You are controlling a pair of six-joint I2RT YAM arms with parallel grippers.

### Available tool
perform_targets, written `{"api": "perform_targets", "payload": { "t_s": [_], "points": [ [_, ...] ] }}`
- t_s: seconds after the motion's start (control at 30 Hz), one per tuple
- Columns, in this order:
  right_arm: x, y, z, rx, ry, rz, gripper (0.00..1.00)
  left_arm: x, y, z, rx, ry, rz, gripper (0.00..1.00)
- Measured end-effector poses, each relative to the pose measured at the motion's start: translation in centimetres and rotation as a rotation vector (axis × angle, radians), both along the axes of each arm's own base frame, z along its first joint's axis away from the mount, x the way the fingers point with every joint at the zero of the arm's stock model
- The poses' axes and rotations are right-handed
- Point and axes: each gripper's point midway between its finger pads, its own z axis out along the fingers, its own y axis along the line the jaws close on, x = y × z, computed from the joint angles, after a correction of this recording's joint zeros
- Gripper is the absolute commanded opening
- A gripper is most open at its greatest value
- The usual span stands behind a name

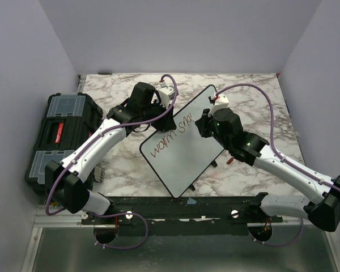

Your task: Write a sentence on the whiteboard

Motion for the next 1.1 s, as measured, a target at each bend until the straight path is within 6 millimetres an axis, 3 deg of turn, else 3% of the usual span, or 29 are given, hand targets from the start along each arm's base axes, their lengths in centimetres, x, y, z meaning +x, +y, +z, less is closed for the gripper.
{"api": "perform_targets", "payload": {
  "t_s": [0.33, 0.8, 1.1],
  "points": [
    [-0.9, -0.9, -0.8, -0.037, 0.04, 0.0, 0.01, 0.0, 0.0, 0.0, -0.001, 0.0, -0.001, 0.0],
    [-0.5, -0.4, 3.8, 0.038, -0.032, 0.001, 0.01, -0.8, -0.3, 0.8, -0.001, 0.021, -0.013, 0.0],
    [1.2, 1.3, 3.9, 0.037, -0.043, 0.003, 0.01, -0.9, -0.3, 0.7, 0.011, 0.039, -0.013, 0.0]
  ]
}}
